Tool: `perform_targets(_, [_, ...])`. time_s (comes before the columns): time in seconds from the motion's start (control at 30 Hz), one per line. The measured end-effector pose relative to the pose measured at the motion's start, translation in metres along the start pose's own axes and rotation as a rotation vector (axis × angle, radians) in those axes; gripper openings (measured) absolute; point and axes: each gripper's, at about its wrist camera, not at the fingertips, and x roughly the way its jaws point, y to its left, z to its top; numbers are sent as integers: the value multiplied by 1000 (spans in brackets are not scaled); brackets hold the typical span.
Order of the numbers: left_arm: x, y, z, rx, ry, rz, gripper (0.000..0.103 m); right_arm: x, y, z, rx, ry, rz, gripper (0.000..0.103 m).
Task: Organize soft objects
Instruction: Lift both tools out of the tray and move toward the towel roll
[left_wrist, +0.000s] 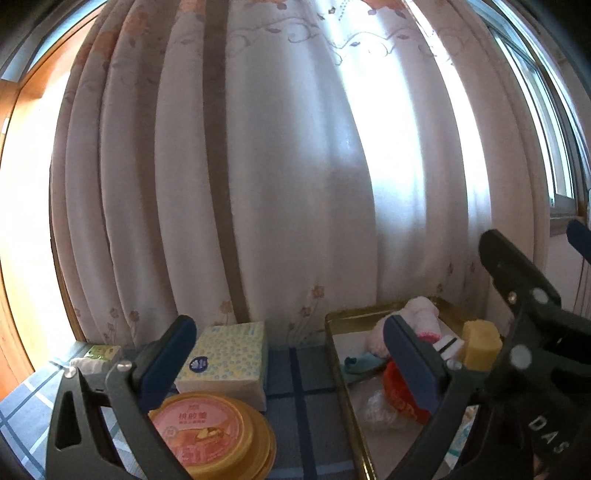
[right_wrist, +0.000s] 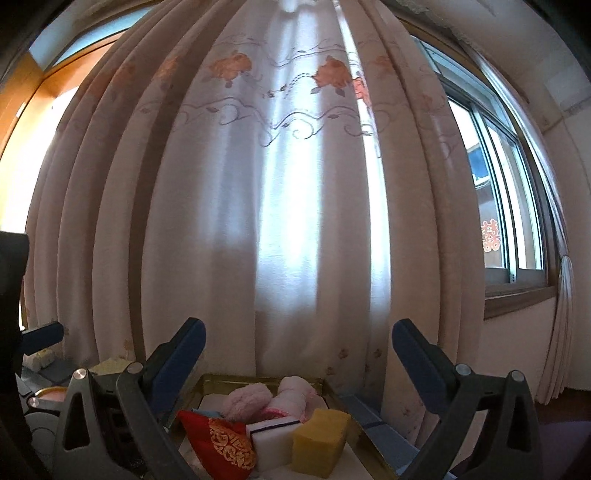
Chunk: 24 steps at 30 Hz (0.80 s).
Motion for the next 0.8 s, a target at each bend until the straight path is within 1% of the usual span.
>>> perform_targets(0.17, [5,2,-2,0,39,-6,103,1,-3,0,18,10,-8,102])
perform_targets(0.3, [7,10,-6,-42,65,-4,103,4,-13,-2,63,28,-29,102])
perform_targets(0.47, [7,19,-10,-78,81,2,103,11,-23,-4,114,82,-42,102])
perform_targets(0.57, [5,21,-10,-83,82,2,103,16,-25,-6,139,123,-21,102])
perform_targets(0.8, [3,28,-11,-96,87,3,103,9,-21,-5,115,91,-27,102])
